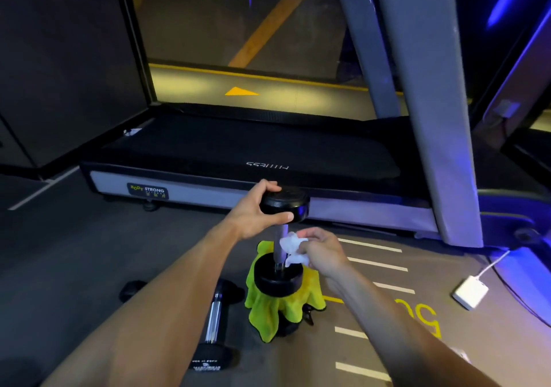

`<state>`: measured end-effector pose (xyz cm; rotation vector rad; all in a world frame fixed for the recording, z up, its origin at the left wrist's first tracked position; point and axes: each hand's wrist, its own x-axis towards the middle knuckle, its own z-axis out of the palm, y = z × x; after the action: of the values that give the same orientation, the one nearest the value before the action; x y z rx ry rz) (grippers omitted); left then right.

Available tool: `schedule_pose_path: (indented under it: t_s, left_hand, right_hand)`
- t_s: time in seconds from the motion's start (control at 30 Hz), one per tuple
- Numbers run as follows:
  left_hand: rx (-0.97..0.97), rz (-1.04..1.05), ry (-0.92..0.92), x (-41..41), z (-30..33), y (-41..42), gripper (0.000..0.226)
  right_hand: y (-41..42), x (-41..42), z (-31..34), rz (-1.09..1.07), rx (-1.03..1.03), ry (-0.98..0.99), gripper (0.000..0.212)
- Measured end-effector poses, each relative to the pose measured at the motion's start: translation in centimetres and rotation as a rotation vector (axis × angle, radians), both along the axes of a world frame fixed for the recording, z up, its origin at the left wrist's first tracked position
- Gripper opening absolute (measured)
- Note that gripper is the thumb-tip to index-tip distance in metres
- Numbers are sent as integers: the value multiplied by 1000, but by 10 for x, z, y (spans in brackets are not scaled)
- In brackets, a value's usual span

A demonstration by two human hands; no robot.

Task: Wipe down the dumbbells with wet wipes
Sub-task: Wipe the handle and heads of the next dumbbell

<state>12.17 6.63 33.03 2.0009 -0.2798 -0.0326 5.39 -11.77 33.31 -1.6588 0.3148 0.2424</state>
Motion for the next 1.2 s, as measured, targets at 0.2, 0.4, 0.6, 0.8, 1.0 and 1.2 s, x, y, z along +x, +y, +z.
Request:
schedule_pose_path:
  t_s: [0.2, 0.4, 0.6, 0.8, 1.0, 1.2]
  left_hand:
    - [49, 24, 50, -4, 12, -16, 60]
    - [34, 39, -5, 12, 0, -16, 60]
    - [-20, 106, -56, 13, -11, -11, 67]
    - [3, 78, -62, 15, -9, -13, 57]
    - [36, 94, -74, 18, -5, -22, 60]
    - [18, 118, -56, 18, -4, -18, 58]
  right_hand:
    - [-9, -2, -18, -109, 229, 52, 22]
    - [-22, 20, -47, -112, 9, -6, 24]
    - [-36, 43, -60, -250, -123, -74, 24]
    - [-21, 60, -65, -341, 79, -37, 27]
    - [-10, 65, -69, -294, 187, -26, 31]
    - [11, 46, -52, -153, 366, -93, 24]
